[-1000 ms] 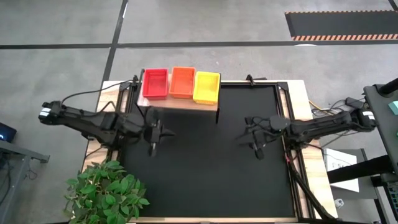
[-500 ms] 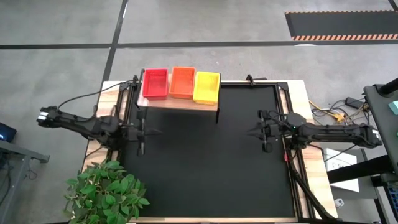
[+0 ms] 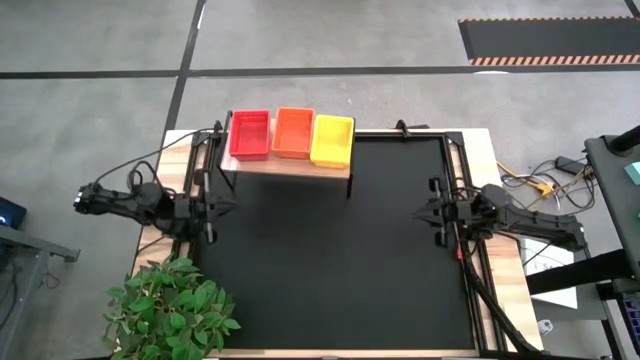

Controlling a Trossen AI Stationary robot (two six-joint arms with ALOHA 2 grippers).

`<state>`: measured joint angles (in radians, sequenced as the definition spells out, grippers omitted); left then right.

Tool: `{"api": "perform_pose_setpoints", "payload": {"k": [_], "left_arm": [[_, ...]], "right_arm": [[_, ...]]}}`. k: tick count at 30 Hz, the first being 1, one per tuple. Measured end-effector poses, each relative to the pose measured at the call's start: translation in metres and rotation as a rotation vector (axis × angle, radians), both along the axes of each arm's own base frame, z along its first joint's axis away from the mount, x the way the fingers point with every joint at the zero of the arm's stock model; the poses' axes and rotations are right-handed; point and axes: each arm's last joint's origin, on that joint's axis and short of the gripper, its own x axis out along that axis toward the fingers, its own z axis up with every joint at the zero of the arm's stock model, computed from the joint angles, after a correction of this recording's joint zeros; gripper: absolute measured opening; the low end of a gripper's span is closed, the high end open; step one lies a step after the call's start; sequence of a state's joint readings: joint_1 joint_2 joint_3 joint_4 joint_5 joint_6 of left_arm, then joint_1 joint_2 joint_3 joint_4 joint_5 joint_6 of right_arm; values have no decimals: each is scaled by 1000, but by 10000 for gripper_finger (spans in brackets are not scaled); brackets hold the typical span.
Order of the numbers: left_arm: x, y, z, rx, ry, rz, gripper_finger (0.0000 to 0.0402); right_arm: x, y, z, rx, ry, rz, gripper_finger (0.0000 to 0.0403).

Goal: Stack baskets on shelf by color
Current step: Return to Home Position

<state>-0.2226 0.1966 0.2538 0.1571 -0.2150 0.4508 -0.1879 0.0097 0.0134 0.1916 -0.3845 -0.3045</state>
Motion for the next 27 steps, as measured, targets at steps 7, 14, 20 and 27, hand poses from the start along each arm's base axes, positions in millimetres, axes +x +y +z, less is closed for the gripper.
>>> {"api": "perform_pose_setpoints", "payload": {"k": [7, 14, 20, 27], "left_arm": [[-5, 1, -18, -31, -17, -2, 1], [-8, 3, -34, -96, -164, 13, 1], [-4, 2, -47, -98, -163, 22, 1], [3, 0, -55, -76, -73, 25, 1]], "right_arm": [[0, 2, -3, 42, 39, 75, 27], [3, 1, -5, 257, 118, 100, 27], [3, 1, -6, 271, 128, 101, 27], [3, 1, -6, 270, 128, 100, 27]]}}
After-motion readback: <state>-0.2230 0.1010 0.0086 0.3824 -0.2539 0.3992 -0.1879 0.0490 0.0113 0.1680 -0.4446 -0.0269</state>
